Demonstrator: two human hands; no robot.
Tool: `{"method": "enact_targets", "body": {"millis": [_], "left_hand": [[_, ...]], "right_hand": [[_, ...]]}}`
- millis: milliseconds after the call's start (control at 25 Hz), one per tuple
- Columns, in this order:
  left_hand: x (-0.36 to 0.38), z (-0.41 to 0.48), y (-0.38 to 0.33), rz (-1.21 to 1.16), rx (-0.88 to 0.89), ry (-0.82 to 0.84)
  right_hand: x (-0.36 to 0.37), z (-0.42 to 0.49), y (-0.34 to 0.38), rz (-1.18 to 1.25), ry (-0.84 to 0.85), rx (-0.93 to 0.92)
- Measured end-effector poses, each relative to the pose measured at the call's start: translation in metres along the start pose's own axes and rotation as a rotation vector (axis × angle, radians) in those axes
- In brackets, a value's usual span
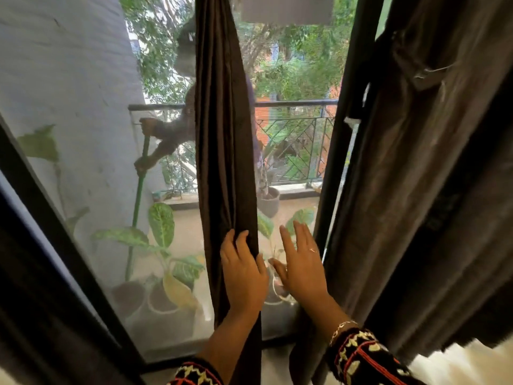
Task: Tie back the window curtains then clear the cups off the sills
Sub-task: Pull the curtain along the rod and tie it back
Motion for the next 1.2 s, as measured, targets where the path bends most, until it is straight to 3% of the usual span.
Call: {"method": "enact_targets", "body": {"millis": [280,520,640,960,1200], "left_hand": [[0.031,-0.093,-0.084,0.183,0.214,0.129],[0.047,-0.153,-0.151,0.276,0.371,0.278],[0.038,-0.161,-0.182,0.239,0.405,0.270],[0.014,-0.096,-0.264,0.235,0.526,0.030],[-0.032,-0.003,-0.334,0.178,0.648,-0.286]], "right_hand": [[-0.046,-0.090,-0.055,-0.076,-0.066,-0.078],[-0.094,-0.155,-0.121,-0.161,-0.035,0.000],[-0.123,-0.169,-0.148,-0.193,-0.057,0.036],[-0.206,-0.107,-0.170,-0.272,-0.249,-0.042],[-0.268,-0.011,-0.164,-0.274,-0.455,-0.173]]}}
Point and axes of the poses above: each hand's wrist, its own z-axis towards the middle knuckle, its own x-axis out of the palm, y = z × x, the point moved 8 cm from there along z, towards the middle knuckle, and after that the axes turned 15 degrees about z, right-handed, at the moved point
